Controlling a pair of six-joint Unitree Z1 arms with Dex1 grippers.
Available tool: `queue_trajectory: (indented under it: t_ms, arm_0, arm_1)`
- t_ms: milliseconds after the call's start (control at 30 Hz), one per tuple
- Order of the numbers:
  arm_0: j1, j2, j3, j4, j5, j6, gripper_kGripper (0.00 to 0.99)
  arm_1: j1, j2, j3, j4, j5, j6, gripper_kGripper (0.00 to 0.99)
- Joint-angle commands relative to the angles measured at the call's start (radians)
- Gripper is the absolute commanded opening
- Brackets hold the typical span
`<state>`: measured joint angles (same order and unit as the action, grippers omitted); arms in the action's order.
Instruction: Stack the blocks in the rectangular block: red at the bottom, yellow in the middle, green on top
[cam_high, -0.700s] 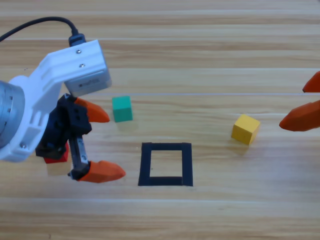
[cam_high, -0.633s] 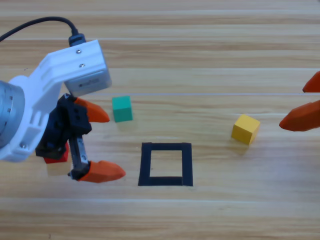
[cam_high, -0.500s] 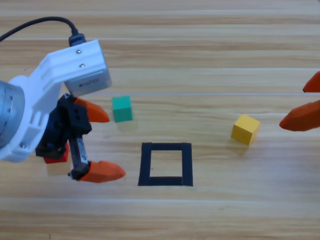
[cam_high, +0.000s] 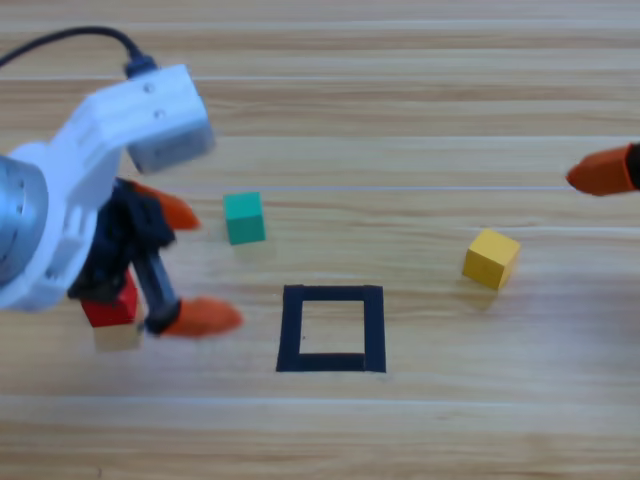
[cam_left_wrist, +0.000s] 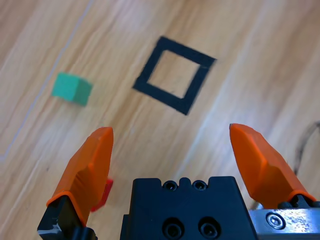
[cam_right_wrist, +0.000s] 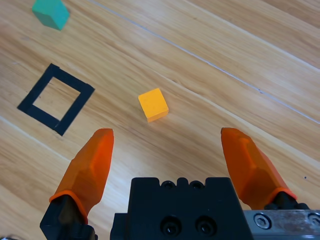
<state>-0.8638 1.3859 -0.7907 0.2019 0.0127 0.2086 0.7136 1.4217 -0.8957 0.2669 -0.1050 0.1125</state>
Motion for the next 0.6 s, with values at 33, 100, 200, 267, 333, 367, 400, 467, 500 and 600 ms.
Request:
queue_trajectory:
  t_ms: [33, 100, 200, 267, 333, 367, 400, 467, 500, 600]
  arm_0:
    - [-0.02, 0.012, -0.105, 0.066, 0.199, -0.255, 0.99]
    - [-0.018, 0.008, -0.157, 0.123, 0.251, -0.4, 0.99]
    - [0.022, -0.007, -0.202, 0.235, 0.299, -0.635, 0.99]
    - [0.066, -0.004, -0.239, 0.333, 0.308, -0.744, 0.99]
    - [0.111, 0.002, -0.288, 0.458, 0.308, -0.842, 0.99]
    - [0.129, 0.008, -0.306, 0.507, 0.303, -0.877, 0.99]
    - [0.135, 0.015, -0.32, 0.54, 0.303, -0.907, 0.99]
    - [0.147, 0.051, -0.369, 0.639, 0.303, -0.954, 0.99]
    - [0.152, 0.073, -0.389, 0.675, 0.302, -0.968, 0.99]
    - [0.158, 0.151, -0.436, 0.745, 0.297, -0.992, 0.99]
  arm_1:
    - [0.017, 0.016, 0.054, -0.043, -0.05, 0.098, 0.943]
    - [0.017, 0.029, 0.052, -0.043, -0.067, 0.134, 0.943]
    - [0.017, 0.056, 0.047, -0.054, -0.099, 0.131, 0.943]
    - [0.017, 0.072, 0.047, -0.069, -0.127, 0.133, 0.943]
    - [0.017, 0.1, 0.034, -0.051, -0.094, 0.17, 0.943]
    - [0.017, 0.105, 0.02, -0.031, -0.084, 0.222, 0.943]
    - [0.017, 0.109, 0.004, -0.017, -0.082, 0.292, 0.945]
    - [0.021, 0.122, -0.026, 0.018, -0.09, 0.414, 0.96]
    - [0.037, 0.126, -0.037, 0.018, -0.111, 0.481, 0.965]
    - [0.046, 0.174, -0.143, 0.129, -0.13, 0.645, 0.974]
